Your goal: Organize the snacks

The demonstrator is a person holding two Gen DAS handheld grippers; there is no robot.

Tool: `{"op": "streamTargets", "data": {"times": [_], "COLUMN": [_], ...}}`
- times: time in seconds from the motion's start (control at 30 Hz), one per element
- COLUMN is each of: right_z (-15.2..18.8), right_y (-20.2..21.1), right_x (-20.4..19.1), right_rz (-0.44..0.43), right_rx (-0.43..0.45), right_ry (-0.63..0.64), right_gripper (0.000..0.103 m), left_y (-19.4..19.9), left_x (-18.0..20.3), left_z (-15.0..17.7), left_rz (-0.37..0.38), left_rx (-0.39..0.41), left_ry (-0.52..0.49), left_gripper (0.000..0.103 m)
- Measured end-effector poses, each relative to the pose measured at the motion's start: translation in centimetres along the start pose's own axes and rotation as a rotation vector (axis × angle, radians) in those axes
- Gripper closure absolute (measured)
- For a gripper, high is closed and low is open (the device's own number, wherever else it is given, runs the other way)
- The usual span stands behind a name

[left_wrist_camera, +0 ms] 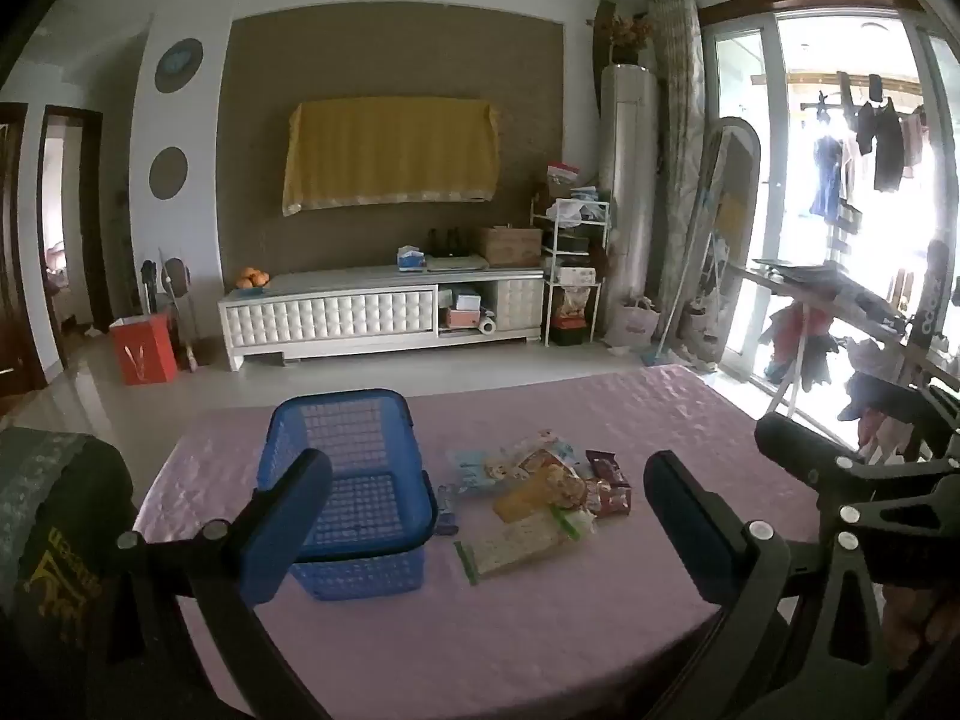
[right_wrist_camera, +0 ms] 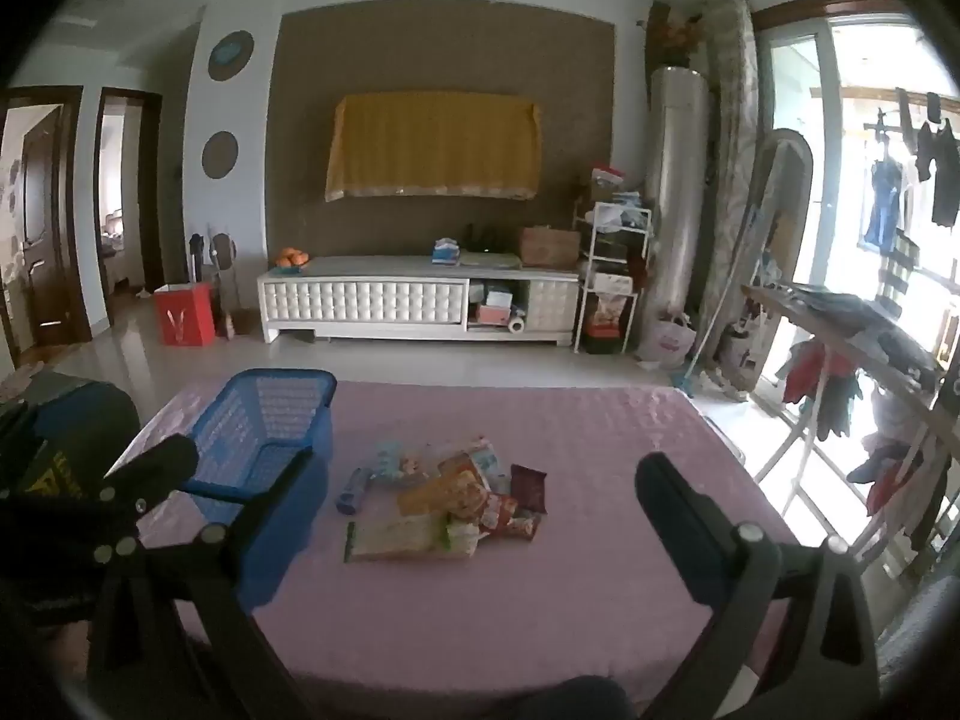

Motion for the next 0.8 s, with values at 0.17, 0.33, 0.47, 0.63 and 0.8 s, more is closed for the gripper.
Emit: {"op": "streamTargets", "data": {"times": [0.17,0.33,0.47,0.63,0.8], "right_z": [0.1,0.5,0.9,0.9,0.9], "right_y": [-0.1,0.0,0.0,0.1,-0.1], "right_x": [-0.4,-0.1,-0.8,-1.0,-1.1], "right_rz": [-0.002,-0.026,-0.024,-0.031,-0.037], "right_rx": [-0.015,-0.021,-0.028,-0.041,-0.057], "right_ry": [-0.007,-0.014,-0.008,-0.008,-0.010], "right_gripper": [0.000,0.000,0.000,0.000,0.000], "left_y": [-0.3,-0.1,0.1,0.2,0.1], "left_x": [-0.4,-0.3,-0.5,-0.2,-0.2], "left_z": [-0.1,-0.1,-0.4,-0.1,0.4], "left_rz": [0.018,0.012,0.010,0.012,0.012], "left_rx": [-0.011,-0.006,-0.008,-0.008,-0.013], "left_ry": [0.037,0.028,0.033,0.034,0.038], "left_gripper": [0.000,0.000,0.000,0.000,0.000]}}
Point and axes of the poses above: each gripper's, at about its wrist camera, not at the fingertips, and y roughly against the way its jaws point, x to its right, z to its underside, the point moved 6 cm from there along -y, roughly the way its jaws point, and after that the axes turned 4 degrees about -x, right-handed, at the moved point
